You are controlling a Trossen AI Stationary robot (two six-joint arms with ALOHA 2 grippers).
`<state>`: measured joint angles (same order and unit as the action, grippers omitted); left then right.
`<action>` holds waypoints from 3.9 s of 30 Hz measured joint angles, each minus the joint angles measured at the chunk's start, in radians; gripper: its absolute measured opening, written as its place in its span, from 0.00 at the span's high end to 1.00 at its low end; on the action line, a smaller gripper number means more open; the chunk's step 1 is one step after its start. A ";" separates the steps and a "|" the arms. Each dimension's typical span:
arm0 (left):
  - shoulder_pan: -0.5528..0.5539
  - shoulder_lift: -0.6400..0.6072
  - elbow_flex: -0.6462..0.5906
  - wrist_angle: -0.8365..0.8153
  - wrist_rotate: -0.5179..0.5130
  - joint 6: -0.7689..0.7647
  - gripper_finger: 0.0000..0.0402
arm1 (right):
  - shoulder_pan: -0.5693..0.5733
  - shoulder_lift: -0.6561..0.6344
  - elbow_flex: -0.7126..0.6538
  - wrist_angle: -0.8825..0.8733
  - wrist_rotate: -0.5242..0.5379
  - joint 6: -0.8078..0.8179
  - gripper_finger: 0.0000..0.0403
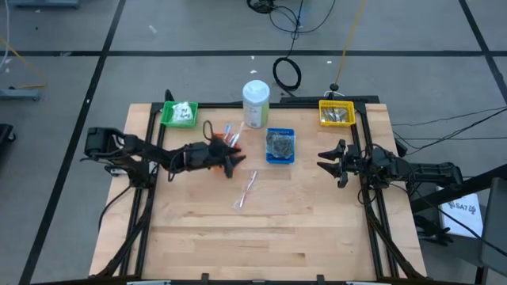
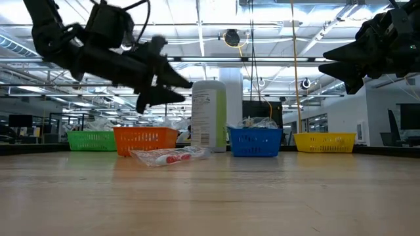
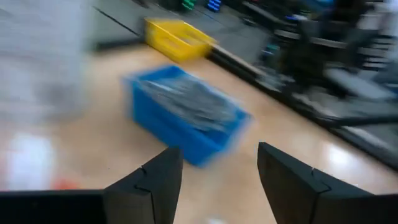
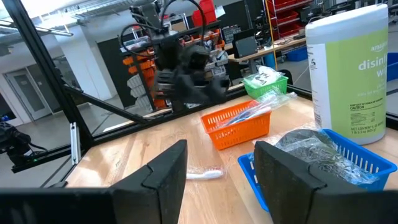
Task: Pick & Place Travel size toiletries
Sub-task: Put the orange toothbrush into the orange bin
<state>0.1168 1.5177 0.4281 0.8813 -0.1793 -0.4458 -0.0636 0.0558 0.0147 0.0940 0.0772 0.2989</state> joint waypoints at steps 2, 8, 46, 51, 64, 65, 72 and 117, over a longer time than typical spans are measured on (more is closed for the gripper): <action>-0.041 0.000 0.044 -0.062 0.088 -0.068 0.51 | 0.000 0.000 0.000 0.000 0.000 0.000 0.56; -0.201 0.006 0.373 -0.732 0.122 0.040 0.59 | 0.000 0.000 0.000 0.000 0.000 0.000 0.56; -0.177 0.384 0.636 -1.159 0.205 -0.113 0.56 | 0.000 0.001 0.000 0.002 0.000 0.000 0.56; -0.176 0.385 0.635 -1.159 0.305 -0.093 0.76 | 0.000 0.001 0.000 0.002 0.000 0.000 0.57; -0.196 0.254 0.630 -1.112 0.451 0.068 0.96 | 0.000 0.002 0.000 0.001 0.000 0.000 0.57; -0.204 0.232 0.630 -1.112 0.437 0.090 0.98 | 0.000 0.002 0.000 0.001 0.000 0.000 0.57; -0.244 0.044 0.630 -1.084 0.177 0.206 0.98 | 0.000 0.002 0.000 0.000 0.000 0.000 0.56; 0.105 -0.240 0.068 -0.593 -0.310 0.035 0.94 | 0.000 0.002 0.000 0.000 0.000 0.000 0.57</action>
<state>0.2216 1.2778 0.4961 0.2883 -0.4893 -0.4107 -0.0635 0.0574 0.0147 0.0940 0.0772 0.2989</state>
